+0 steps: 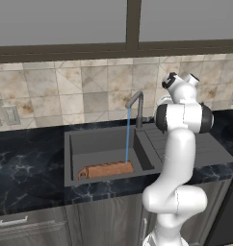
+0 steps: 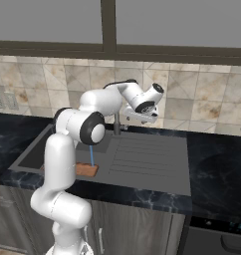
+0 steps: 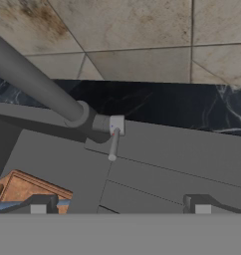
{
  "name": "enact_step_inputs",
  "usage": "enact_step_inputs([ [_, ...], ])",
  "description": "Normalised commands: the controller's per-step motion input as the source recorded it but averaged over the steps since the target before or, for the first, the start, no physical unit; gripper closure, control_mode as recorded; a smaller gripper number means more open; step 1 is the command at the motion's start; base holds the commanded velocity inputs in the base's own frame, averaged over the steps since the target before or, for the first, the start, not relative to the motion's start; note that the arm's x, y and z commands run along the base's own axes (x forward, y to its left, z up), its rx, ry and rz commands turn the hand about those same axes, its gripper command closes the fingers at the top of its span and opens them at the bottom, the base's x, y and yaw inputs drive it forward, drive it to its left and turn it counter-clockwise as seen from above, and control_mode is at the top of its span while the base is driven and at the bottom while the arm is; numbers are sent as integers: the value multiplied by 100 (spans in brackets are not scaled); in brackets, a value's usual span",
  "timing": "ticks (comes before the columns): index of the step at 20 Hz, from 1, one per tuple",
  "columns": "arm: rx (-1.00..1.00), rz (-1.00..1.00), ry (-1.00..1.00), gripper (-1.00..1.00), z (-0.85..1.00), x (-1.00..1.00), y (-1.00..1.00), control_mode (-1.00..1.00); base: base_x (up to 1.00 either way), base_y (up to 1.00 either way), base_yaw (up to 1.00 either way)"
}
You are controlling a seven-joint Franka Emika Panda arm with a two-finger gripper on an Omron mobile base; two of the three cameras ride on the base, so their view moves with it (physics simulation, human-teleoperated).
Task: Turn on the sink faucet with hot water and rinse the cutting board for ten seconds, then turn off the faucet. Push the cutting board to reach the water if necessary.
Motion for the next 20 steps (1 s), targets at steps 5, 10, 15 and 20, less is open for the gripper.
enact_step_inputs([
  [5, 0, 0, 0, -100, 0, 0, 0, -100, 0, 0, 0],
  [10, 0, 0, 0, -100, 0, 0, 0, -100, 0, 0, 0],
  [15, 0, 0, 0, -100, 0, 0, 0, -100, 0, 0, 0],
  [20, 0, 0, 0, -100, 0, 0, 0, -100, 0, 0, 0],
])
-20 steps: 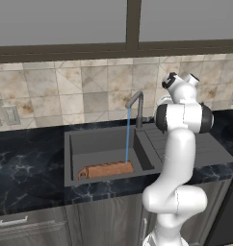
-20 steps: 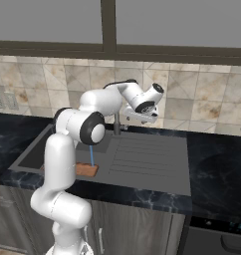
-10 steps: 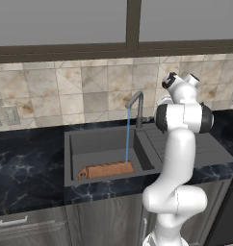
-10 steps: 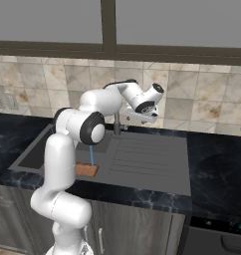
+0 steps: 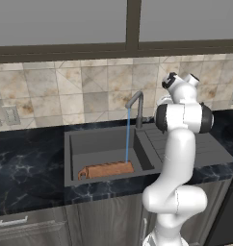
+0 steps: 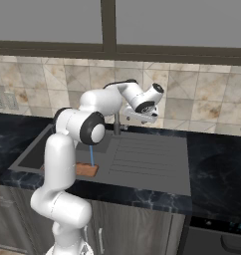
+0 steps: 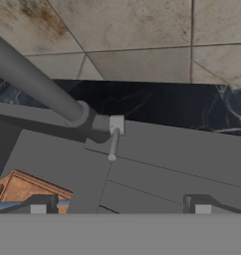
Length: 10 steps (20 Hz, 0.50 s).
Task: Turn on the sink faucet with hot water and rinse the cutting board for ten seconds, then turn off the faucet. Push the cutting board to reach the water if necessary.
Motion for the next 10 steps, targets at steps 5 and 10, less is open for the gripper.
enact_step_inputs([
  [5, 0, 0, 0, -100, 0, 0, 0, -100, 0, 0, 0],
  [10, 0, 0, 0, -100, 0, 0, 0, -100, 0, 0, 0],
])
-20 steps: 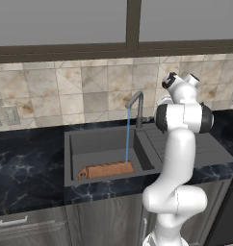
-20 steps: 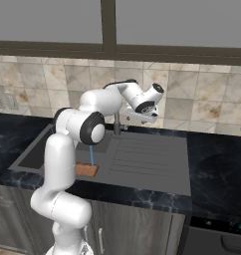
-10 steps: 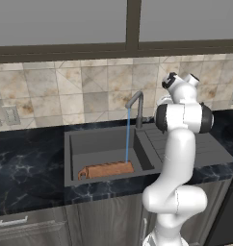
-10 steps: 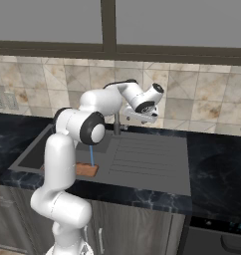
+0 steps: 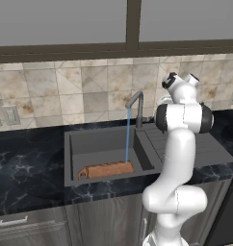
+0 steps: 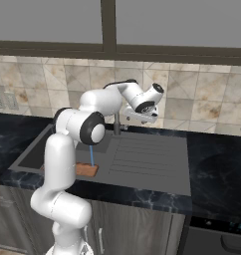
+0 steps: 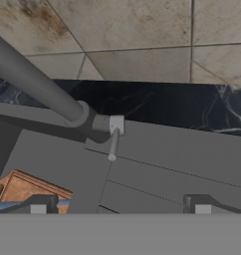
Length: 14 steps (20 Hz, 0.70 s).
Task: Turn on the sink faucet with hot water and rinse the cutting board for ten seconds, then turn off the faucet. Push the cutting board to reach the water if necessary.
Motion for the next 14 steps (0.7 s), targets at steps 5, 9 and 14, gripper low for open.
enact_step_inputs([
  [5, 0, 0, 0, -100, 0, 0, 0, -100, 0, 0, 0],
  [9, 0, 0, 0, -100, 0, 0, 0, -100, 0, 0, 0],
  [14, 0, 0, 0, -100, 0, 0, 0, -100, 0, 0, 0],
])
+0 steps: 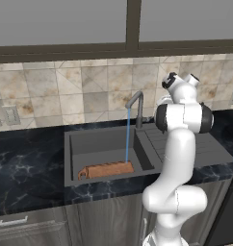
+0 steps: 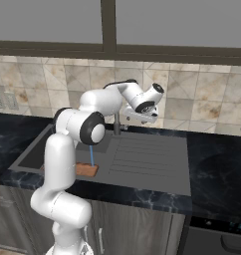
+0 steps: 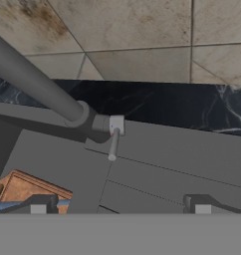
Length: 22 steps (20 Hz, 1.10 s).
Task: Turn on the sink faucet with hot water and rinse the cutting board for ten seconds, then turn off the faucet. Push the cutting board to reach the water if necessary.
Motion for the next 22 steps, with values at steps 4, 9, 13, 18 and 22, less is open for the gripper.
enact_step_inputs([
  [4, 0, 0, 0, -100, 0, 0, 0, -100, 0, 0, 0],
  [9, 0, 0, 0, -100, 0, 0, 0, -100, 0, 0, 0],
  [13, 0, 0, 0, -100, 0, 0, 0, -100, 0, 0, 0],
  [18, 0, 0, 0, -100, 0, 0, 0, -100, 0, 0, 0],
  [22, 0, 0, 0, -100, 0, 0, 0, -100, 0, 0, 0],
])
